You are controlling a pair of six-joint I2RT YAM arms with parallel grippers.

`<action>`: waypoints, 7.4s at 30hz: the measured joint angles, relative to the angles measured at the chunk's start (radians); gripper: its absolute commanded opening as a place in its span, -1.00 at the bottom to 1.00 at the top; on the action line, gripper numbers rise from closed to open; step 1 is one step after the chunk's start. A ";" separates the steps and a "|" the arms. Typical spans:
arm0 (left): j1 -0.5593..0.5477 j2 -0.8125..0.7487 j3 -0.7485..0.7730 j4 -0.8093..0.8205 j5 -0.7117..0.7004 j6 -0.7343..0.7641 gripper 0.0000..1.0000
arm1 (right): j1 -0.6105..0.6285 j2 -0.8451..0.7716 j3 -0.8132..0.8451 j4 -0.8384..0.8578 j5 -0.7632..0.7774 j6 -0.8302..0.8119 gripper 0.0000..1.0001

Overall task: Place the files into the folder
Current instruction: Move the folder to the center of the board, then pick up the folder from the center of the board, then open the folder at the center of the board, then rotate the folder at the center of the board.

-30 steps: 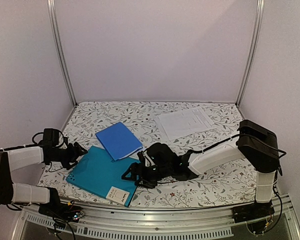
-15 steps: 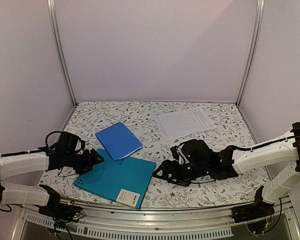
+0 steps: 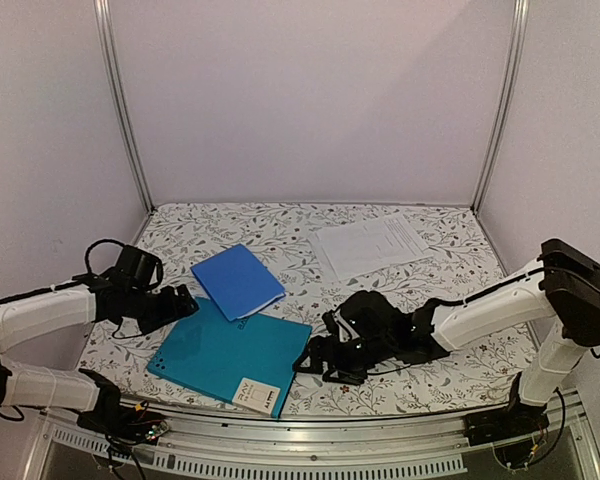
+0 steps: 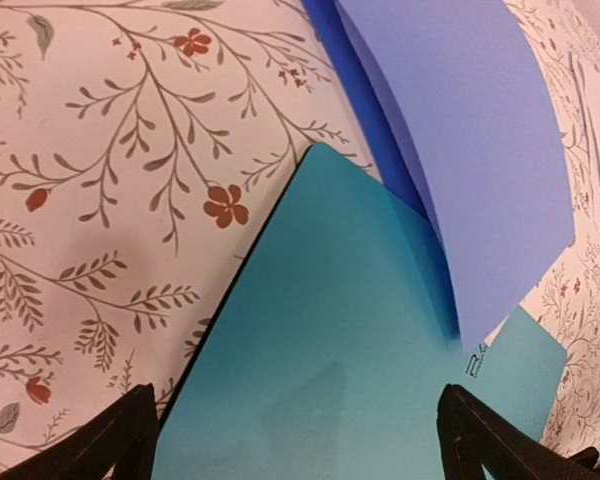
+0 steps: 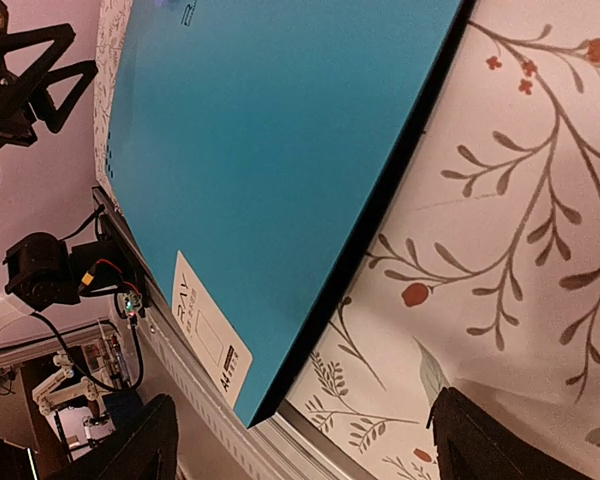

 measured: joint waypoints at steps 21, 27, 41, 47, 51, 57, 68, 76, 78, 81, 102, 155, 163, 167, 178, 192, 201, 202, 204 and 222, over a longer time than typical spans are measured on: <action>0.079 0.007 -0.103 -0.016 0.178 0.056 0.42 | -0.003 0.209 0.102 0.217 -0.171 0.094 0.44; 0.034 -0.042 -0.126 -0.017 0.168 0.024 0.36 | -0.010 0.204 0.068 0.236 -0.169 0.113 0.29; -0.286 0.208 0.008 0.078 0.097 -0.075 0.33 | -0.048 -0.009 -0.223 0.280 -0.098 0.121 -0.15; -0.426 0.429 0.191 0.117 0.068 -0.097 0.32 | -0.064 -0.262 -0.369 0.136 -0.006 0.103 -0.29; -0.473 0.557 0.323 0.116 0.049 -0.094 0.33 | -0.079 -0.448 -0.405 -0.025 0.058 0.066 -0.45; -0.497 0.697 0.493 0.097 0.051 -0.069 0.36 | -0.125 -0.709 -0.425 -0.201 0.141 -0.002 -0.99; -0.492 0.824 0.785 -0.027 0.049 0.058 0.79 | -0.144 -0.801 -0.332 -0.395 0.308 -0.133 -1.00; -0.460 0.764 0.832 -0.047 0.079 0.129 0.99 | -0.140 -0.842 -0.203 -0.475 0.454 -0.285 -1.00; -0.449 0.718 0.821 -0.047 0.087 0.137 0.99 | -0.138 -0.846 -0.178 -0.488 0.495 -0.332 -1.00; -0.415 0.620 0.784 -0.048 0.106 0.140 0.99 | -0.124 -0.834 -0.155 -0.503 0.547 -0.402 -1.00; -0.211 0.172 0.560 -0.256 0.124 0.112 0.99 | 0.406 -0.166 0.293 -0.615 1.124 -0.873 -0.98; -0.303 1.247 1.352 -0.211 0.370 0.410 0.92 | -0.025 -0.737 -0.320 -0.794 0.582 0.069 0.98; -0.303 1.239 1.316 -0.222 0.425 0.423 0.67 | -0.118 -0.749 -0.421 -0.658 0.475 0.180 0.98; -0.307 1.188 1.221 -0.186 0.450 0.420 0.64 | -0.186 -0.706 -0.421 -0.569 0.438 0.174 0.98; -0.299 0.969 0.855 -0.011 0.397 0.394 0.58 | -0.301 -0.461 -0.295 -0.454 0.372 0.019 0.98; -0.294 0.826 0.638 0.139 0.227 0.336 0.57 | -0.418 -0.200 -0.090 -0.451 0.262 -0.202 0.98; -0.295 0.829 0.677 0.008 0.197 0.320 0.58 | -0.521 0.008 0.131 -0.474 0.248 -0.346 0.98; -0.296 0.828 0.679 -0.007 0.202 0.317 0.57 | -0.522 0.030 0.155 -0.474 0.247 -0.357 0.98; -0.306 0.820 0.677 -0.038 0.227 0.303 0.57 | -0.533 0.084 0.216 -0.473 0.246 -0.387 0.98; -0.500 0.514 0.415 -0.115 0.225 0.166 0.98 | -0.530 0.237 0.435 -0.552 0.148 -0.701 0.58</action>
